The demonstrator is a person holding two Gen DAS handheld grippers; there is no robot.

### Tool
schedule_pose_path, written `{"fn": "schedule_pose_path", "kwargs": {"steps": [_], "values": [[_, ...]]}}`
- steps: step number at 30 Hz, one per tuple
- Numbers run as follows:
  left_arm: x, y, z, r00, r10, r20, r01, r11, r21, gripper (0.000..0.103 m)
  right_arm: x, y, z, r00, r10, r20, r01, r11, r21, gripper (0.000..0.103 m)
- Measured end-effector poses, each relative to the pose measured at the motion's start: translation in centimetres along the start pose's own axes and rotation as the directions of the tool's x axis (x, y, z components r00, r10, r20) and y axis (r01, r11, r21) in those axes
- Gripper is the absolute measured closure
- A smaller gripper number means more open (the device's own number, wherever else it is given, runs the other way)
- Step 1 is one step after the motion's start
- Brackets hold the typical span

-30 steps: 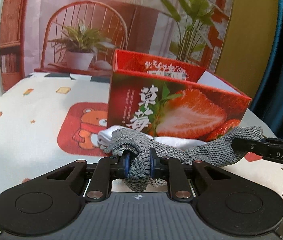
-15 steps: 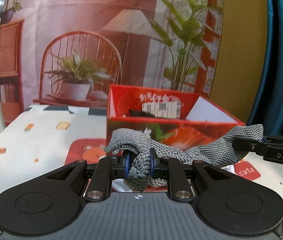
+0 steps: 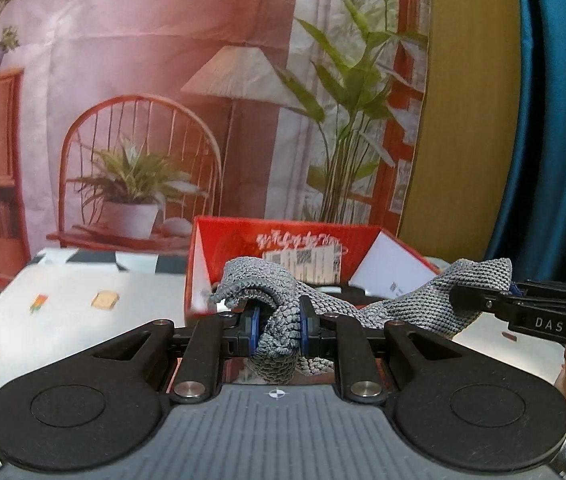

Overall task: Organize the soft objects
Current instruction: 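Lift the grey towel with the left gripper and carry it over the box, then lower the grey towel into the box and open the left gripper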

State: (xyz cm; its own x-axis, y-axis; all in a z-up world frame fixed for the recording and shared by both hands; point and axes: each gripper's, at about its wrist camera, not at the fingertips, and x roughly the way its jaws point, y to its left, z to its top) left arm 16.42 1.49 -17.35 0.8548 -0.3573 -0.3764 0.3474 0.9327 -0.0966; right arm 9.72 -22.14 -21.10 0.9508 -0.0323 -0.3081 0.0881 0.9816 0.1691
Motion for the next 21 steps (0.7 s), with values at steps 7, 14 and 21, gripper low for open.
{"fn": "schedule_pose_path", "kwargs": {"steps": [7,14,21], "values": [[2.1,-0.2,2.2,0.999,0.012,0.044,-0.013,1.0,0.027,0.084,1.2,-0.8,3.0,0.999,0.0,0.048,0.002,0.999,-0.035,0.08],[6.5,-0.8,4.7,0.995,0.073,0.069,-0.08,0.992,0.096,0.084,4.6,-1.3,5.3,0.998,-0.022,0.058,0.028,0.995,-0.097,0.08],[12.0,-0.6,6.2,0.993,0.091,-0.07,-0.084,0.992,0.097,0.084,10.2,-2.3,5.9,0.997,-0.079,-0.02,0.077,0.991,-0.11,0.08]]}}
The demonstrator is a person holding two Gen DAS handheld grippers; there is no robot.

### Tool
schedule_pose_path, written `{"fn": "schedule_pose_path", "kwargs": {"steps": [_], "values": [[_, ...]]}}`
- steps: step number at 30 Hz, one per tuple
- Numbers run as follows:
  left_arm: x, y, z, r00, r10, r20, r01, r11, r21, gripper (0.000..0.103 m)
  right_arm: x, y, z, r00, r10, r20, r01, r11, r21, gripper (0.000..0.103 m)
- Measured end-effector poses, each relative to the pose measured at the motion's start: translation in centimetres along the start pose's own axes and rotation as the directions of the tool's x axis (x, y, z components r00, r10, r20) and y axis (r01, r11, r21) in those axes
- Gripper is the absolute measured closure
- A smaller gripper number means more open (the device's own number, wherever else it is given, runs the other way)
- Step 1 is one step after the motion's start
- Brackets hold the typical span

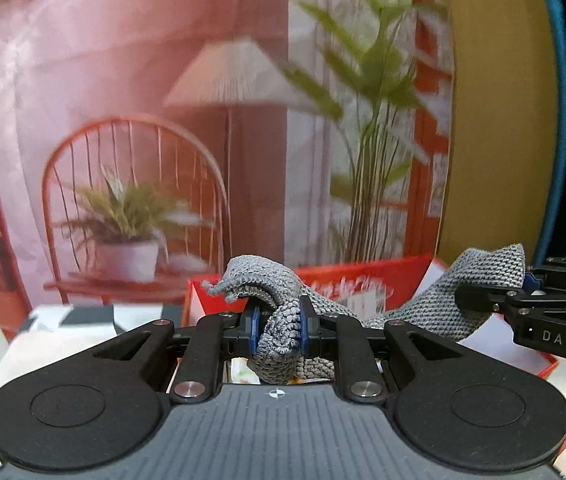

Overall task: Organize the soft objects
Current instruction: 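Lower the grey towel into the box and open the left gripper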

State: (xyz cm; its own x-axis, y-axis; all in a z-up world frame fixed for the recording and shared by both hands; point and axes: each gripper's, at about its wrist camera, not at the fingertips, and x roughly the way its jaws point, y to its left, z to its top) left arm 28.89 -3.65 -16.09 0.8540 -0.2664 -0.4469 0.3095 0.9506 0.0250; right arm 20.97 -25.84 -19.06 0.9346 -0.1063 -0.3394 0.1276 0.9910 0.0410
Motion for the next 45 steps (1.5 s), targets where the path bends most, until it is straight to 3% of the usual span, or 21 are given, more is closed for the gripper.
{"fn": "schedule_pose_path", "kwargs": {"steps": [3,7,17,22,25,27,30,34,40,45], "values": [[2.2,0.1,0.0,0.994,-0.007,-0.109,0.006,1.0,-0.017,0.084,1.9,-0.3,-0.4,0.998,-0.013,-0.056,0.012,1.0,-0.002,0.08],[3.9,0.3,-0.6,0.98,-0.009,-0.197,0.001,0.999,-0.039,0.084,3.8,-0.7,-1.4,0.99,-0.017,-0.143,0.019,1.0,0.015,0.08],[5.6,0.8,-1.3,0.96,-0.008,-0.278,0.004,1.0,-0.014,0.084,5.5,-1.4,-3.1,0.969,-0.012,-0.246,0.027,0.998,0.057,0.08],[5.6,0.5,-1.3,0.962,-0.008,-0.272,0.006,1.0,-0.008,0.082,5.4,-1.1,-3.3,0.967,-0.01,-0.255,0.026,0.998,0.058,0.08],[5.1,0.8,-1.1,0.968,-0.008,-0.25,0.005,1.0,-0.012,0.068,4.9,-0.9,-3.1,0.969,-0.028,-0.245,0.041,0.998,0.046,0.075],[4.4,0.9,-0.8,0.976,-0.006,-0.217,0.003,1.0,-0.014,0.046,4.3,-0.5,-2.9,0.971,-0.084,-0.222,0.087,0.996,0.006,0.066],[2.2,1.2,-0.5,0.992,0.007,-0.125,-0.01,1.0,-0.026,0.029,3.2,-0.5,-2.6,0.978,-0.112,-0.179,0.112,0.994,-0.012,0.055],[-1.0,1.7,-0.5,0.998,0.003,-0.056,-0.004,1.0,-0.015,0.028,0.7,-1.0,-2.5,0.99,-0.099,-0.096,0.102,0.994,0.028,0.044],[-5.7,2.9,-2.6,1.0,0.02,-0.021,-0.022,0.996,-0.085,0.028,-4.1,-0.9,-3.9,0.998,-0.067,0.007,0.066,0.996,0.058,0.041],[-7.5,3.0,-6.0,0.998,0.021,-0.067,-0.028,0.994,-0.105,0.027,-7.8,0.7,-6.3,0.998,-0.049,0.051,0.047,0.998,0.039,0.041]]}}
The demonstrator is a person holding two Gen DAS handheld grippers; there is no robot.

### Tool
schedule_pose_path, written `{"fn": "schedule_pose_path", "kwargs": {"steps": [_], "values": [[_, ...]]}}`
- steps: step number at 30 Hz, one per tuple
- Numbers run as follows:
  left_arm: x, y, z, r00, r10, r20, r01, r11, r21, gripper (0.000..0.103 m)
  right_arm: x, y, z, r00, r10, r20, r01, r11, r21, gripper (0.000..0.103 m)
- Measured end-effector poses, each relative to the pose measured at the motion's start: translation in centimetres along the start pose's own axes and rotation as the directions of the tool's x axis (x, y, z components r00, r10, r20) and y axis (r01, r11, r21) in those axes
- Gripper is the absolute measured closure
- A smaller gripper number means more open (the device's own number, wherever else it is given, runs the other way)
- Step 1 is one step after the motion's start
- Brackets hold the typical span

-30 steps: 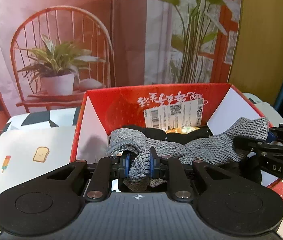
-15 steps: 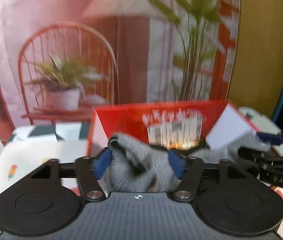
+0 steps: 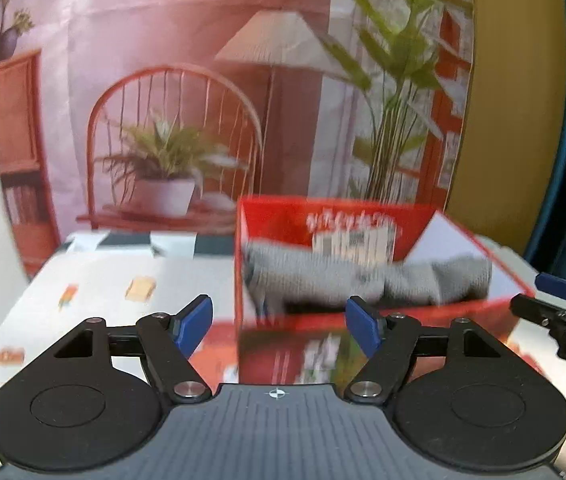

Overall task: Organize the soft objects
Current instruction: 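Lower the grey towel into the box and open the left gripper, then move the left gripper to the white sock and close on it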

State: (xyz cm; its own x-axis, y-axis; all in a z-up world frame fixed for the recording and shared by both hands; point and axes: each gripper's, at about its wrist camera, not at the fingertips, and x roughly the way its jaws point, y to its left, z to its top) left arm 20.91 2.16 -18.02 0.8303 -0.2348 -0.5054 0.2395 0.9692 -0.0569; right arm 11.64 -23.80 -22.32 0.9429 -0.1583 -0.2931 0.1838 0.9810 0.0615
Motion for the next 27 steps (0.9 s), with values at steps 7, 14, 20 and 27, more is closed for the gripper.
{"fn": "schedule_pose_path", "kwargs": {"steps": [7,14,20,27], "values": [[2.5,1.9,-4.1,0.989,-0.002,-0.151,-0.015,0.994,-0.112,0.028,-0.4,-0.1,-3.9,0.992,0.025,-0.127,-0.012,0.995,0.096,0.042],[5.5,2.4,-6.4,0.976,-0.001,-0.217,-0.03,0.989,-0.144,0.028,2.4,-0.8,-6.5,0.966,0.012,-0.259,0.028,0.988,0.149,0.046],[6.5,2.8,-7.3,0.975,-0.002,-0.223,-0.037,0.984,-0.175,0.028,3.7,-1.1,-8.0,0.952,0.015,-0.305,0.046,0.981,0.189,0.048],[7.1,2.2,-7.6,0.978,0.013,-0.209,-0.044,0.989,-0.14,0.056,4.5,-1.6,-8.7,0.94,0.027,-0.339,0.042,0.98,0.195,0.056]]}}
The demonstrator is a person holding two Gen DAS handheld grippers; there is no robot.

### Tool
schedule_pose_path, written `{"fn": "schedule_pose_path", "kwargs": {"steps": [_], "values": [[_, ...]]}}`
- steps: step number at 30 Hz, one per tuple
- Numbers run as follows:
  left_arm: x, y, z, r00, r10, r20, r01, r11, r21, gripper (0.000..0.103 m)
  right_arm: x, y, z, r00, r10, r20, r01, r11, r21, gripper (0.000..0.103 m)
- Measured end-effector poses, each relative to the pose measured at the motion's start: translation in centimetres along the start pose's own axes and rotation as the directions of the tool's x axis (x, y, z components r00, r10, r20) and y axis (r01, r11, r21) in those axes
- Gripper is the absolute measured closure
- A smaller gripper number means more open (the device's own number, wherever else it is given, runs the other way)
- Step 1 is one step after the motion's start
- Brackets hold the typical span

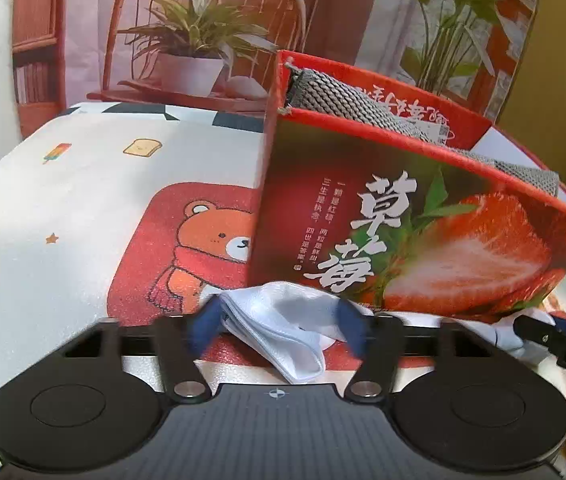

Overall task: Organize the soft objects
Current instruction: 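Move the left gripper to the white sock and close on it, then lift the white sock with the left gripper and carry it over the box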

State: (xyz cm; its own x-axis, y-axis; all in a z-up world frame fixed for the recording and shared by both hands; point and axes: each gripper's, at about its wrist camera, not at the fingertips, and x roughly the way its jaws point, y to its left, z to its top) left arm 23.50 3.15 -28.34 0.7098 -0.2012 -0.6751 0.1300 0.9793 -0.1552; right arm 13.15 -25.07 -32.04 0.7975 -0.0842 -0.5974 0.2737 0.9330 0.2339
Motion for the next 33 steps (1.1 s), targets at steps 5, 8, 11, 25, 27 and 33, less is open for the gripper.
{"fn": "schedule_pose_path", "kwargs": {"steps": [5,8,11,25,27,33], "values": [[0.3,0.4,-0.5,1.0,0.007,-0.018,-0.007,1.0,0.017,0.085,0.1,0.3,-0.2,1.0,0.005,-0.007,-0.005,1.0,-0.02,0.061],[0.1,0.7,-0.5,1.0,0.009,-0.019,-0.009,1.0,0.012,0.088,0.0,0.3,-0.2,1.0,0.016,-0.008,-0.016,1.0,-0.018,0.062],[-0.1,0.8,-0.7,1.0,0.017,-0.016,-0.017,1.0,0.015,0.089,0.0,0.3,-0.2,1.0,0.027,-0.009,-0.028,0.999,-0.028,0.065],[-1.7,1.1,-1.9,0.999,0.037,-0.01,-0.037,0.999,0.004,0.09,-1.2,1.6,-0.5,0.998,0.059,0.024,-0.056,0.993,-0.105,0.074],[-2.1,1.1,-2.0,0.999,0.037,-0.002,-0.037,0.999,0.01,0.09,-1.4,1.8,-0.6,0.998,0.063,0.029,-0.06,0.992,-0.112,0.075],[-3.6,0.6,-1.9,0.998,0.04,0.045,-0.042,0.998,0.04,0.09,-2.4,1.9,-0.5,0.996,0.073,0.057,-0.067,0.992,-0.104,0.075]]}}
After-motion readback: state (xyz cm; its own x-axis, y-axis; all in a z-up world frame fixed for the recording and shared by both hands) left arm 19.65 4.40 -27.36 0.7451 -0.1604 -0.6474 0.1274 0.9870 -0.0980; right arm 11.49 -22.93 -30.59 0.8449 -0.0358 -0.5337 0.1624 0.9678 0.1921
